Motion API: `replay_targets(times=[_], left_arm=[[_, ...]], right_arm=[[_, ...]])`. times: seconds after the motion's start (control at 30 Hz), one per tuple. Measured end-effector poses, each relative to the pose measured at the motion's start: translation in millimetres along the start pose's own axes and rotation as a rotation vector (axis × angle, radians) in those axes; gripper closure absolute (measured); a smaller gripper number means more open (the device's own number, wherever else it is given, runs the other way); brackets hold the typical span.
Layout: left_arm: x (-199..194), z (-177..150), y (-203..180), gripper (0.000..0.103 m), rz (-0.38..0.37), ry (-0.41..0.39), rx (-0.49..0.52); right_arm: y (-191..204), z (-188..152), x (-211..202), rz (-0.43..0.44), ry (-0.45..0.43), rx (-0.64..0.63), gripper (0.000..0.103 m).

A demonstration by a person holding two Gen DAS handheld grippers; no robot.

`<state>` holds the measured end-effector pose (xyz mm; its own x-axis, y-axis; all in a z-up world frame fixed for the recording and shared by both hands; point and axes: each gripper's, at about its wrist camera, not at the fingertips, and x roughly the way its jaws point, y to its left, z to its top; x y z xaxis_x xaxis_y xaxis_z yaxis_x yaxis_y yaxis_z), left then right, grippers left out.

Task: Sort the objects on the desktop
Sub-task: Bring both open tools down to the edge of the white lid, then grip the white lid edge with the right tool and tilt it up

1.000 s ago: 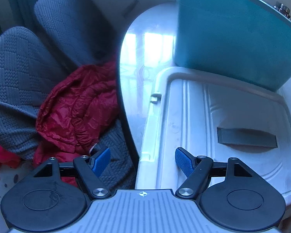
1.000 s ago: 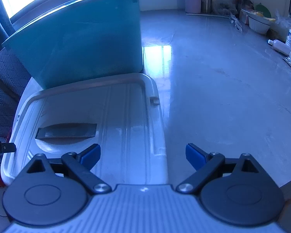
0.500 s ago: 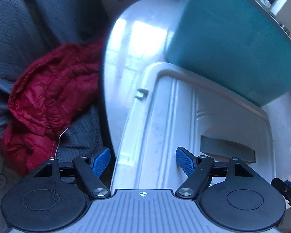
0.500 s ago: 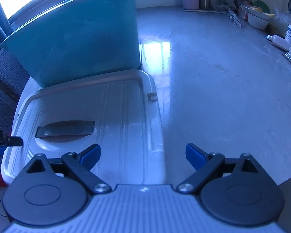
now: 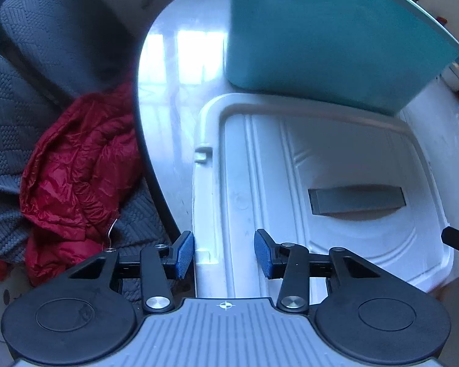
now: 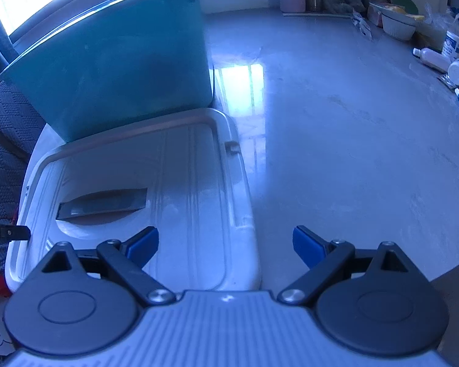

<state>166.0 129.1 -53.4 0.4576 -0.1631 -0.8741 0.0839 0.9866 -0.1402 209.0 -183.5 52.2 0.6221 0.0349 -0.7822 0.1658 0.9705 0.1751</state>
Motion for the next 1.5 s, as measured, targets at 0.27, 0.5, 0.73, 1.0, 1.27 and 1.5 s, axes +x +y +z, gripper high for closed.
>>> replay_targets(times=[0.27,0.5,0.73,1.0,1.27,1.5], left_arm=[[-13.9,-1.1,-2.3,0.084,0.059,0.021,0.155],[-16.0,-0.3,-1.8,0.084,0.074,0.005,0.108],[-13.1,-5.6,7.7,0.081,0.068,-0.016,-0.04],[-11.2,-8.5,3.5,0.08,0.079,-0.026,-0.04],[-9.2,-8.2,2.7,0.08,0.085,-0.027,-0.021],[-11.2,-12.9,8.8,0.08,0.092,-0.017,-0.012]], right_arm=[[1.3,-5.5,-7.0,0.014,0.002,0.003,0.008],[-8.4,1.9,3.8,-0.006,0.013,0.001,0.008],[-7.9,18.7,22.5,0.038,0.095,-0.021,0.011],[16.9,13.9,27.3,0.035,0.144,-0.089,0.029],[18.9,13.3,24.5,0.03,0.15,-0.085,0.029],[25.8,2.7,17.2,0.021,0.159,-0.087,0.029]])
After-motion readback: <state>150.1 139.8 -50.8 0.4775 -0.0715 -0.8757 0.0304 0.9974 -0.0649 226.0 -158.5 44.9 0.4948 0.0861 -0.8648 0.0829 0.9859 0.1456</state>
